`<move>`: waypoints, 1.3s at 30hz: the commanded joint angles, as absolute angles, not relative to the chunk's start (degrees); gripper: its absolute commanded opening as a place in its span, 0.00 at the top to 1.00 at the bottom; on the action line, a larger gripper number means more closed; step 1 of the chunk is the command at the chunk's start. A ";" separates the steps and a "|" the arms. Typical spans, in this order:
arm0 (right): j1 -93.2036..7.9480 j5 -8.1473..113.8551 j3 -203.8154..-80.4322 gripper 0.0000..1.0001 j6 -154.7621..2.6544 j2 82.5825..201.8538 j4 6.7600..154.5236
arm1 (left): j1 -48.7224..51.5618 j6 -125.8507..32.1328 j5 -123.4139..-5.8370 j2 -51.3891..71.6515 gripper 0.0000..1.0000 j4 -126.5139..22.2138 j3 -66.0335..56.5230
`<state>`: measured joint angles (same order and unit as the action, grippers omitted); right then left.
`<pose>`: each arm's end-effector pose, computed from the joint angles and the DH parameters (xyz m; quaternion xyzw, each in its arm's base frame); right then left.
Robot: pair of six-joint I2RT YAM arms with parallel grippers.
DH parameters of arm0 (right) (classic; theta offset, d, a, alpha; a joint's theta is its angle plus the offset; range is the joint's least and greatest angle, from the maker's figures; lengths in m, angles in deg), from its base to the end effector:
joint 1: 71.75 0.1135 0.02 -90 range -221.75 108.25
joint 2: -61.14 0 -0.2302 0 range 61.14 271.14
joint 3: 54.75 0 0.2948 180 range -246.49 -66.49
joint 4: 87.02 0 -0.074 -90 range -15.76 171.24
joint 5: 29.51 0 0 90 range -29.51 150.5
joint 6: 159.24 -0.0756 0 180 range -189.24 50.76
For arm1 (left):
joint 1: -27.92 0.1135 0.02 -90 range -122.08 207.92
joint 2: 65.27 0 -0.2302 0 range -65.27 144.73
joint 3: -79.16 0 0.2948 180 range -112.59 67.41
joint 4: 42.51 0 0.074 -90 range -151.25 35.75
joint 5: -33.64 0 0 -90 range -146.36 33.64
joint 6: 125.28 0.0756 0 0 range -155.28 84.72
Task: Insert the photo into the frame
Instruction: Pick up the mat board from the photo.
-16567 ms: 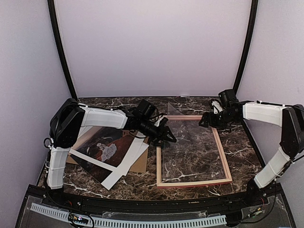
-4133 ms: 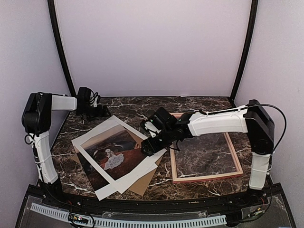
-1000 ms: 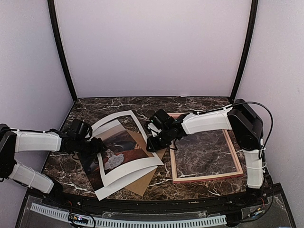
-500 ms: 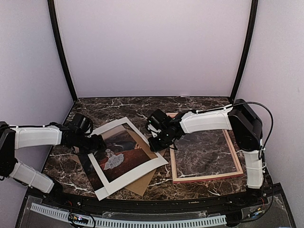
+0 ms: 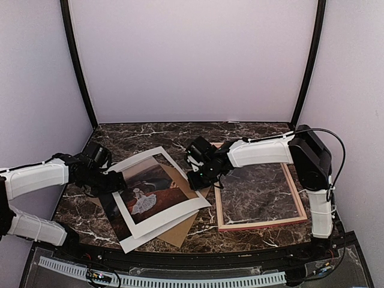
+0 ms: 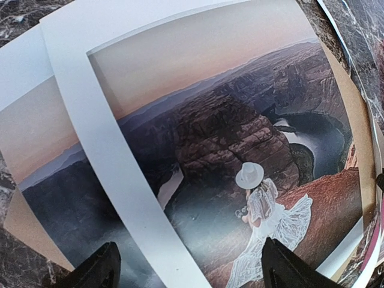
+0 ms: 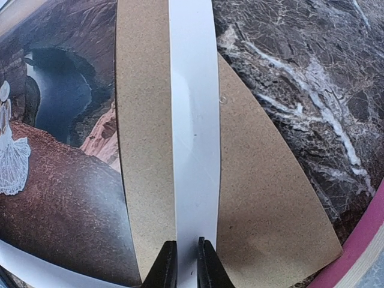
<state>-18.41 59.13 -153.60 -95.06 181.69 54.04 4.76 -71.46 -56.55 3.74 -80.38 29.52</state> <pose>0.2877 0.3895 0.0724 -0.2330 0.9388 0.1703 0.1880 0.2726 -0.1169 0.1048 -0.1083 0.9533 -0.1410 0.2442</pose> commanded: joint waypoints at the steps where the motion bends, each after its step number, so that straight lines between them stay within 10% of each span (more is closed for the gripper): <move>1: -19.25 59.30 -154.28 0.87 -95.97 181.70 54.36 | 4.45 -70.31 -53.28 -0.02 0.15 -86.25 27.29; 39: -21.22 51.98 -149.55 0.89 -98.64 179.24 60.27 | 10.81 -86.38 -78.90 -3.48 0.07 -60.08 45.98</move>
<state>-20.93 52.77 -150.74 -97.86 180.79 59.37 8.78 -84.34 -73.66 -2.73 -66.29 42.92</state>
